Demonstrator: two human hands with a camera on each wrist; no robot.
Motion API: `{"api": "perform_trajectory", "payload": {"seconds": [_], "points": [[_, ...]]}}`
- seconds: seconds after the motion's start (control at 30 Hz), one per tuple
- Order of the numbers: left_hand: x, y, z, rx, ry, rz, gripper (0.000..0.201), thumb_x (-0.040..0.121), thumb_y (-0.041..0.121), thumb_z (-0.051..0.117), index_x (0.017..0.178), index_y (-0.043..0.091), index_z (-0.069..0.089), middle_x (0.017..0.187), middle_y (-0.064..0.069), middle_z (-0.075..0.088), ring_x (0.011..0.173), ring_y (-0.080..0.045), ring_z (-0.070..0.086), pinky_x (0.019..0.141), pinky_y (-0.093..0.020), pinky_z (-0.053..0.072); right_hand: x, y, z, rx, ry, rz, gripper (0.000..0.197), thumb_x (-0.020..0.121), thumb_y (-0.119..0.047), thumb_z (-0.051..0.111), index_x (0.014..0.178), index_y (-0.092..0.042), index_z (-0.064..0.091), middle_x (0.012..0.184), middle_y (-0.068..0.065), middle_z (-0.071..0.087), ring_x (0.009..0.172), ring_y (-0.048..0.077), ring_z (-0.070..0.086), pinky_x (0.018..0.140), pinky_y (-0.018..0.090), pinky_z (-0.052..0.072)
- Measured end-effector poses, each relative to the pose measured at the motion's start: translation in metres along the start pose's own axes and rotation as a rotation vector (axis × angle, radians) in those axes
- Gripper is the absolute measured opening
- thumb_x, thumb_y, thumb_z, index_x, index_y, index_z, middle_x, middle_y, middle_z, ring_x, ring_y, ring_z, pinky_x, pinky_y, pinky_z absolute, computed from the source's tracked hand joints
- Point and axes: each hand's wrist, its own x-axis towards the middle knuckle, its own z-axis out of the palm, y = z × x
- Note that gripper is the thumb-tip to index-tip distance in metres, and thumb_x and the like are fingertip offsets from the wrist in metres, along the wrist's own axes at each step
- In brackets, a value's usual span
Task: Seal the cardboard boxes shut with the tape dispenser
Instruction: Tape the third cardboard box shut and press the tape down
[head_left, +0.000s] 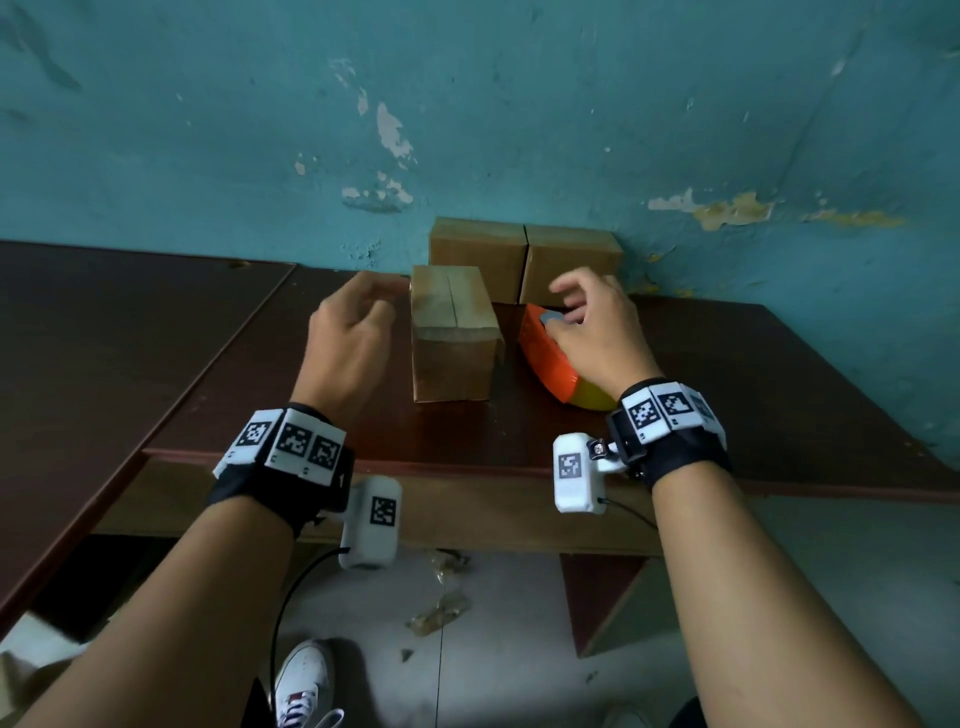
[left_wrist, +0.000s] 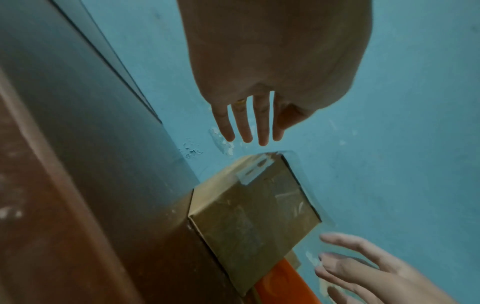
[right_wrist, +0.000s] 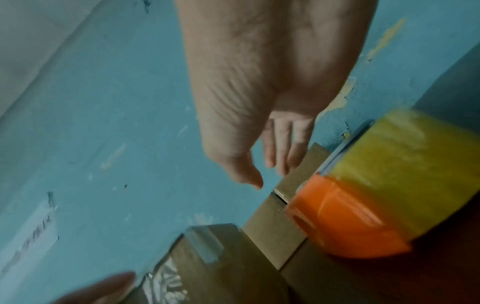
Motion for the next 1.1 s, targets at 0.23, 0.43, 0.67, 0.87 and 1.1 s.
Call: {"api": "perform_trajectory", "payload": {"seconds": [0.23, 0.43, 0.67, 0.87, 1.1], "points": [[0.000, -0.016, -0.002, 0.020, -0.130, -0.012, 0.033, 0.098, 0.004, 0.071, 0.124, 0.026, 0.075, 0.115, 0.010, 0.078, 0.102, 0.004, 0.074, 0.086, -0.025, 0.063, -0.016, -0.005, 0.027, 0.344, -0.215, -0.106, 0.048, 0.102, -0.005, 0.063, 0.136, -0.038, 0.070, 0.129, -0.004, 0.075, 0.108, 0.027, 0.076, 0.100, 0.057, 0.058], [-0.005, -0.015, 0.003, -0.005, -0.149, 0.006, 0.041, 0.096, 0.005, 0.076, 0.133, 0.023, 0.072, 0.120, 0.012, 0.075, 0.102, 0.008, 0.072, 0.079, -0.012, 0.058, -0.014, -0.005, 0.033, 0.371, -0.183, -0.124, 0.046, 0.094, -0.009, 0.068, 0.126, -0.040, 0.077, 0.117, -0.009, 0.080, 0.103, 0.044, 0.074, 0.092, 0.065, 0.059], [-0.011, -0.014, 0.003, 0.034, -0.171, 0.007, 0.052, 0.091, 0.006, 0.072, 0.137, 0.029, 0.068, 0.120, 0.013, 0.074, 0.106, 0.006, 0.071, 0.079, -0.011, 0.058, -0.015, -0.003, 0.033, 0.377, -0.166, -0.125, 0.045, 0.090, -0.013, 0.074, 0.124, -0.042, 0.078, 0.093, -0.003, 0.083, 0.086, 0.053, 0.071, 0.077, 0.046, 0.065], [-0.016, -0.014, 0.008, 0.052, -0.131, 0.054, 0.050, 0.090, 0.007, 0.077, 0.136, 0.022, 0.068, 0.112, 0.019, 0.070, 0.102, 0.015, 0.068, 0.076, -0.005, 0.054, -0.018, -0.004, 0.037, 0.384, -0.144, -0.119, 0.046, 0.086, -0.013, 0.076, 0.126, -0.037, 0.078, 0.112, -0.009, 0.081, 0.103, 0.035, 0.075, 0.097, 0.054, 0.059], [-0.014, -0.020, 0.012, 0.132, -0.101, 0.131, 0.050, 0.088, 0.013, 0.084, 0.134, 0.017, 0.068, 0.116, 0.010, 0.071, 0.096, 0.019, 0.067, 0.082, -0.007, 0.055, -0.020, -0.004, 0.041, 0.397, -0.084, -0.164, 0.047, 0.084, -0.012, 0.076, 0.127, -0.030, 0.078, 0.102, -0.007, 0.074, 0.086, 0.045, 0.069, 0.078, 0.050, 0.059]]}}
